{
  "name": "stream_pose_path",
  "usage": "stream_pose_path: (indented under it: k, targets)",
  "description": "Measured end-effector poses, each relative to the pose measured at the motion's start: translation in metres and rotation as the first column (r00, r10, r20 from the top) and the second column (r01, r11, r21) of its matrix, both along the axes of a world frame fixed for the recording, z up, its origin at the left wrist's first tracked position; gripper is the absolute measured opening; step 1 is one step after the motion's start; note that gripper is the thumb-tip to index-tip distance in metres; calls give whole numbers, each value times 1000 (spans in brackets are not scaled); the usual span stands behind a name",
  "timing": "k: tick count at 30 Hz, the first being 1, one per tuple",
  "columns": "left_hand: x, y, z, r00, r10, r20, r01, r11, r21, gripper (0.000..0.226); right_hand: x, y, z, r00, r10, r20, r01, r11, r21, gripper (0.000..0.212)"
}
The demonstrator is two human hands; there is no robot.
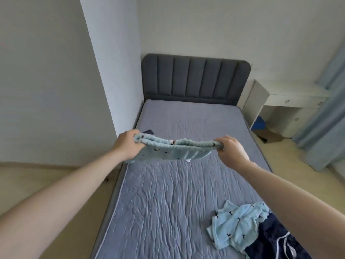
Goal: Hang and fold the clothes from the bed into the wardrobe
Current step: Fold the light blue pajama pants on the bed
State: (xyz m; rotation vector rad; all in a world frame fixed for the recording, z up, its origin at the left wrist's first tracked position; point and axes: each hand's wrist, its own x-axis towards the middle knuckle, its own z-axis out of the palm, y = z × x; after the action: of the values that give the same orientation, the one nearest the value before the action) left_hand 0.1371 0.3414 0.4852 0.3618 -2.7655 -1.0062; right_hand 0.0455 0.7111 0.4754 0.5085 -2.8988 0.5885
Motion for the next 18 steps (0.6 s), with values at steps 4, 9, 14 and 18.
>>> stream_pose_path:
  k: [4, 9, 14, 18]
  targets:
    - [38, -1, -130, 969, 2, 247, -13, 999, 43, 16, 33, 0, -121, 963, 11, 270, -45, 992, 120, 28]
    - [106, 15, -266, 861, 13, 508, -61, 995, 77, 28, 88, 7, -247, 852, 21, 523, -164, 959, 229, 22]
    - [185, 44, -374, 760, -29, 649, -48, 994, 101, 35, 153, 23, -357, 721, -13, 692, -295, 899, 324, 23]
    - [235, 63, -449, 716, -5, 698, -59, 996, 68, 38, 195, 36, -430, 629, -17, 777, -398, 852, 341, 24]
